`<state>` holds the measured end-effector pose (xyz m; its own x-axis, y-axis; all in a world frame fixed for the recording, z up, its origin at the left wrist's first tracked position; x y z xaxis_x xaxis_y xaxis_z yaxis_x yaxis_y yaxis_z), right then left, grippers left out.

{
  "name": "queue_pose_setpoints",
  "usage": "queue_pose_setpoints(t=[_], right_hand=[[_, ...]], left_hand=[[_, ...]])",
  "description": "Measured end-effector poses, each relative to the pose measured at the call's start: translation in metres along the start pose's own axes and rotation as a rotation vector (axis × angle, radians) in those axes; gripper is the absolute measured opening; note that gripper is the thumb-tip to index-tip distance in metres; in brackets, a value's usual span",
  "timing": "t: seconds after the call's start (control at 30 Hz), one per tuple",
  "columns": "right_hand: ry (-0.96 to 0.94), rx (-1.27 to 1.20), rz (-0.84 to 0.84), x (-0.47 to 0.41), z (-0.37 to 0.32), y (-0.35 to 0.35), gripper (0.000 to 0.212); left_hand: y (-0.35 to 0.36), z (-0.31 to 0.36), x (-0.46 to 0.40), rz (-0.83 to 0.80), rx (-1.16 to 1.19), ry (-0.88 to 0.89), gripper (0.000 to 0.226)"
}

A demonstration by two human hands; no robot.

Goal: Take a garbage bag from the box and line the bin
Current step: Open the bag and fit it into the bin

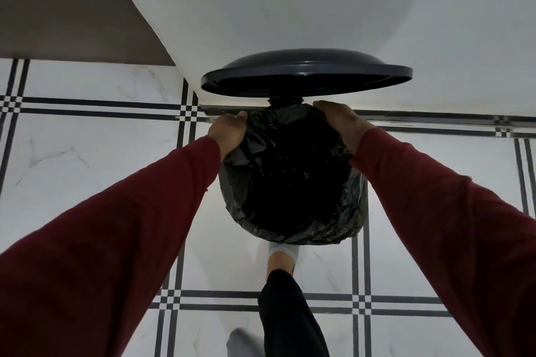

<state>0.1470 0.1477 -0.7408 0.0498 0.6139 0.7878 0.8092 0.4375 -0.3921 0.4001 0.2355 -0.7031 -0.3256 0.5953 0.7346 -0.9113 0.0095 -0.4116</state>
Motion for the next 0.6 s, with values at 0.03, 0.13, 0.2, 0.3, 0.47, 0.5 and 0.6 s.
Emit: queue_pose_setpoints(t=[0.03,0.13,0.2,0.3,0.47,0.5,0.6], right_hand=[[-0.010,-0.014,0.009,0.008,-0.004,-0.003,0.044],[-0.151,0.140,0.204,0.045,-0.013,-0.022,0.040],[-0.248,0.016,0.409,0.086,0.003,-0.032,0.035],[-0.194,-0.154,0.572,0.133,0.054,-0.030,0.033],[0.059,-0.185,0.495,0.153,0.102,-0.003,0.037],[0.122,-0.219,0.478,0.156,0.107,0.000,0.043],[0.270,-0.512,0.357,0.156,0.118,0.012,0.038]], left_hand=[[-0.004,0.001,0.002,0.010,0.005,0.017,0.049],[-0.018,-0.006,0.009,0.122,0.033,0.054,0.049],[-0.025,-0.017,0.026,0.296,0.090,0.074,0.042],[-0.026,-0.039,0.066,0.474,0.229,0.066,0.032],[0.007,-0.094,0.106,0.324,0.359,-0.337,0.058],[0.018,-0.103,0.112,0.243,0.475,-0.411,0.060],[0.038,-0.102,0.132,0.091,0.852,-0.476,0.037]])
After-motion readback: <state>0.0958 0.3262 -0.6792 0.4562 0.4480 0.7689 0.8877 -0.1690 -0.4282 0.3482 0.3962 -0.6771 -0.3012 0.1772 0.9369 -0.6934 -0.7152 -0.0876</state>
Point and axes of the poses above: each hand's wrist, its own x-axis away from the middle knuckle, its own y-axis out of the palm, z = x × y, the point moved 5 cm from there along -x, towards the middle knuckle, and after that the axes turned 5 degrees about x, right-handed, at the moved point
